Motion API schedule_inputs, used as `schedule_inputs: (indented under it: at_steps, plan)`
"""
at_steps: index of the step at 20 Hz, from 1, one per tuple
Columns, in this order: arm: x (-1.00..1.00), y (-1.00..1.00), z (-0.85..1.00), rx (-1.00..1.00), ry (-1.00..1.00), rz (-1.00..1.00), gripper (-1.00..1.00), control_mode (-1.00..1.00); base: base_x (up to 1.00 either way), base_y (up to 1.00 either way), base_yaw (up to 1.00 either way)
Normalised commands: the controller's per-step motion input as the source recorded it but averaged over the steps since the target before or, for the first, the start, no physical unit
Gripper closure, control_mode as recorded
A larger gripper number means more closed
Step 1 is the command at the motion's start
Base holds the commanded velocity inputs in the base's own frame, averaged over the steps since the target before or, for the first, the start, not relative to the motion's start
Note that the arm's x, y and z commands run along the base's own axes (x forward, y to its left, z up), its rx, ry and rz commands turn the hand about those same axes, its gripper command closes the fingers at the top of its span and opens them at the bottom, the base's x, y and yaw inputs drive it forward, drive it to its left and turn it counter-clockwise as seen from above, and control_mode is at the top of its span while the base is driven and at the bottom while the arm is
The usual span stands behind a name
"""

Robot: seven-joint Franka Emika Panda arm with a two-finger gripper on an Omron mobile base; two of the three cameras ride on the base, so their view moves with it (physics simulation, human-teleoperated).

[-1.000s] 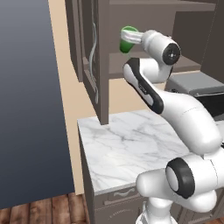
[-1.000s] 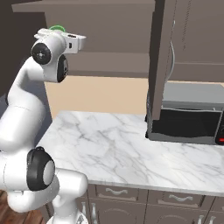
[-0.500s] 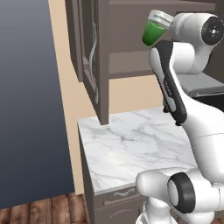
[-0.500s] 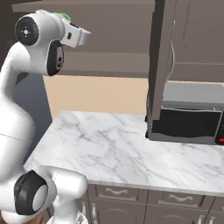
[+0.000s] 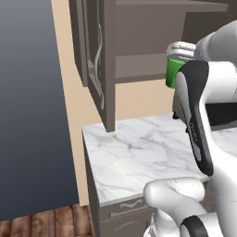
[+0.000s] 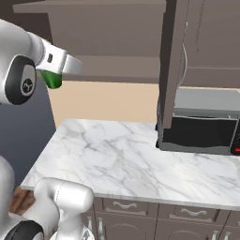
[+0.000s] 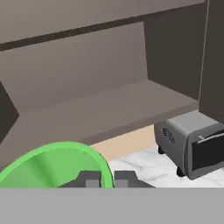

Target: Open the cabinet directly in front. Then move the beer and the cup to the dining counter with the candle on it.

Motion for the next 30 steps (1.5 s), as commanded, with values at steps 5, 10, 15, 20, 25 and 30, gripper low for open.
schedule_inputs:
  at_steps: [5,10,15,20,25,30]
  plan:
    - [-1.0,-0.01,-1.0,-0.06,-0.16,0.0,1.0,-1.0,0.0,0.0,0.0]
    - [-0.9,-0.05,-0.1,-0.06,-0.82,0.0,1.0,-1.0,0.0,0.0,0.0]
    - [-0.07,0.0,0.0,0.0,-0.07,0.0,1.0,-1.0,0.0,0.0,0.0]
    - [-0.33,0.0,-0.1,0.0,0.03,0.0,1.0,1.0,-0.6,0.1,0.03]
    - [0.0,0.0,0.0,0.0,0.0,0.0,1.0,1.0,-1.0,0.34,0.01]
    - [0.0,0.0,0.0,0.0,0.0,0.0,1.0,1.0,-0.82,0.91,-0.21]
